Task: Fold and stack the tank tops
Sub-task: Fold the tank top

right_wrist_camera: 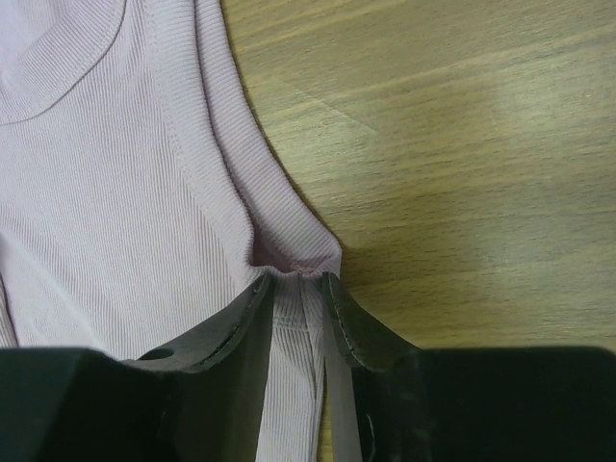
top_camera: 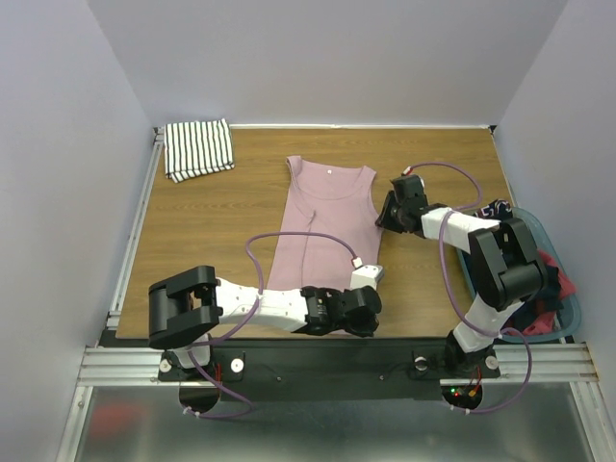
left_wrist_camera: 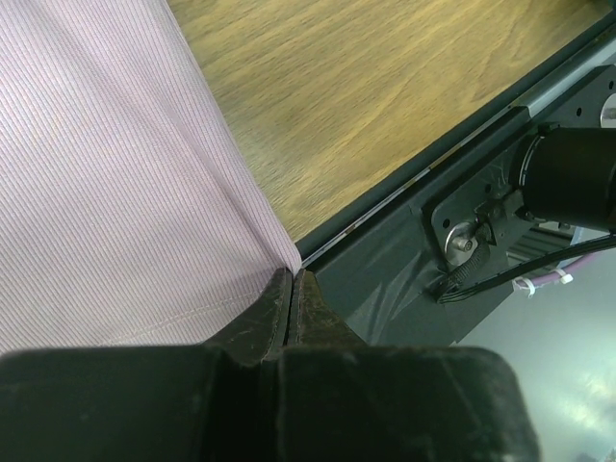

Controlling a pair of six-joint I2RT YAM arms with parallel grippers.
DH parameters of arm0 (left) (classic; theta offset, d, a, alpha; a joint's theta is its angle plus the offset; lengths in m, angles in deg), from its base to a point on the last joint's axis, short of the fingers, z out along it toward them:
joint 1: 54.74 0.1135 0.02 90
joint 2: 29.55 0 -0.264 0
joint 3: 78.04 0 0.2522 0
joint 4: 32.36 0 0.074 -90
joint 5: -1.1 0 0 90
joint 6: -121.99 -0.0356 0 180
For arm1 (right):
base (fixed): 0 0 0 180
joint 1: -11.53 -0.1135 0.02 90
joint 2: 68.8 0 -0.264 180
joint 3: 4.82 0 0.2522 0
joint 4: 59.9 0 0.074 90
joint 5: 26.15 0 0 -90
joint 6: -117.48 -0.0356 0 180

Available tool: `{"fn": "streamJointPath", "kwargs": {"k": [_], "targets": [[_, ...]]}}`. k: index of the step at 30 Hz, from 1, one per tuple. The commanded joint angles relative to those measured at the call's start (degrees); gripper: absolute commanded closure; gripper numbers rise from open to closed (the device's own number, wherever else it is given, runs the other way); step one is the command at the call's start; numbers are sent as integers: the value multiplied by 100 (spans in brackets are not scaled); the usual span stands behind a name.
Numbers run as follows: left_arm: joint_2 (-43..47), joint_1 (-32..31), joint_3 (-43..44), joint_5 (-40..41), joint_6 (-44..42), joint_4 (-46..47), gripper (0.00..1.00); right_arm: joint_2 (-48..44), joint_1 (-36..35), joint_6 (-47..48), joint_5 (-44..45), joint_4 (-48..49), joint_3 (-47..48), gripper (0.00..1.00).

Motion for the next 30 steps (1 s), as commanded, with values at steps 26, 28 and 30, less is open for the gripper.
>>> {"fn": "streamJointPath", "kwargs": {"k": [26, 28, 30], "targets": [[331, 24, -238, 76, 99, 267, 100, -327, 33, -18, 414, 122, -69, 99], [401, 24, -378, 129, 151, 355, 100, -371, 33, -1, 353, 113, -17, 100], [489, 33, -467, 155, 195, 408, 100, -406, 25, -27, 222, 104, 54, 100]]}}
